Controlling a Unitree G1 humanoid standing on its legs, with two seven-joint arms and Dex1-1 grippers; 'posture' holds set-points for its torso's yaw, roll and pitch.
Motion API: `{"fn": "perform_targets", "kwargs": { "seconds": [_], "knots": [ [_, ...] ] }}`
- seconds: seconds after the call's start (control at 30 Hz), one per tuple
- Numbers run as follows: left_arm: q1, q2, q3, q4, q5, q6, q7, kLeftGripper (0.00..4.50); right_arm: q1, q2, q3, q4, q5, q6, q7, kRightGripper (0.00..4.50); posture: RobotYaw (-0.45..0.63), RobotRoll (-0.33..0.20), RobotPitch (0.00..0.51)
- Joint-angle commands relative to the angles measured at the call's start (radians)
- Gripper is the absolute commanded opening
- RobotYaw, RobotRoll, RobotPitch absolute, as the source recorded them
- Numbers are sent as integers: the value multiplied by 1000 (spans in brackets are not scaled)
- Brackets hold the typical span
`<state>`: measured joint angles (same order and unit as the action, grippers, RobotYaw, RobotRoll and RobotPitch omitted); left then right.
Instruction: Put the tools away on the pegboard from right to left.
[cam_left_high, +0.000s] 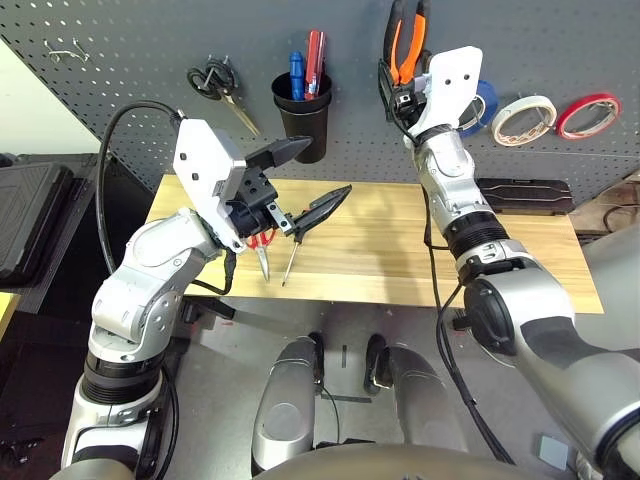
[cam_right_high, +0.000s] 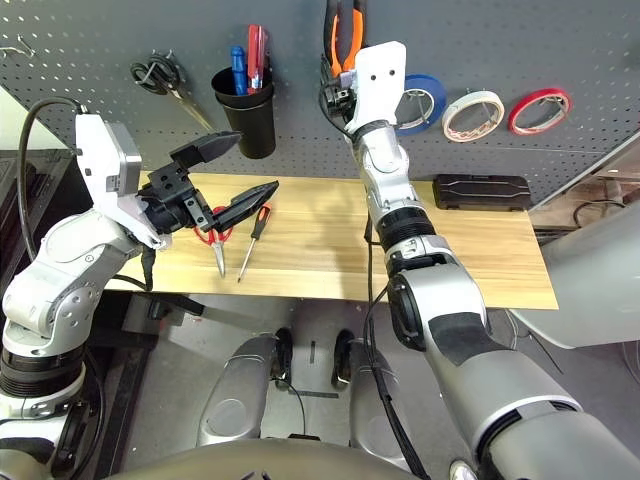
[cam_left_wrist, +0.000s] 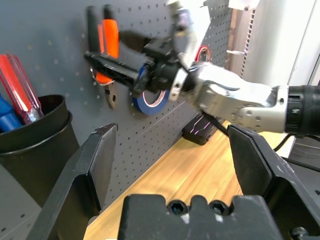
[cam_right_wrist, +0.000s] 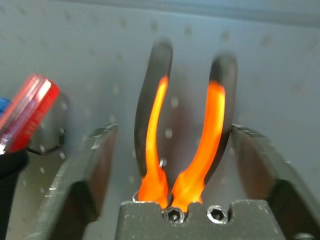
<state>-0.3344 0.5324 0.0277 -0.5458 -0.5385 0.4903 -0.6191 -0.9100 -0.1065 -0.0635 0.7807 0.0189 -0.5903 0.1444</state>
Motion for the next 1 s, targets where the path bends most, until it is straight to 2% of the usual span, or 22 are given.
{"fn": "perform_targets", "kwargs": {
  "seconds": [0.03,0.23,0.4,0.5,0.73,0.83,1.0],
  "knots": [
    [26,4,-3,-15,22,-17,4,4500,152,-33,20,-206,70,50,122,4470,290,0,212],
    [43,9,10,-5,31,-30,0,4500,417,-149,72,-537,141,280,316,4470,278,0,220],
    [72,12,10,18,53,-43,-1,4500,583,-285,121,-684,167,495,473,4470,264,0,234],
    [92,14,5,33,70,-51,-2,4500,630,-342,142,-729,179,582,545,4470,257,0,239],
    [139,28,-68,135,203,-47,25,4500,681,-445,187,-775,165,816,642,4470,244,0,249],
    [128,16,-118,172,245,0,47,4500,707,-484,220,-795,155,896,689,4470,238,0,255],
    [86,-22,-183,273,333,-4,83,4500,735,-515,252,-812,141,942,728,4470,230,0,267]
  ]
}}
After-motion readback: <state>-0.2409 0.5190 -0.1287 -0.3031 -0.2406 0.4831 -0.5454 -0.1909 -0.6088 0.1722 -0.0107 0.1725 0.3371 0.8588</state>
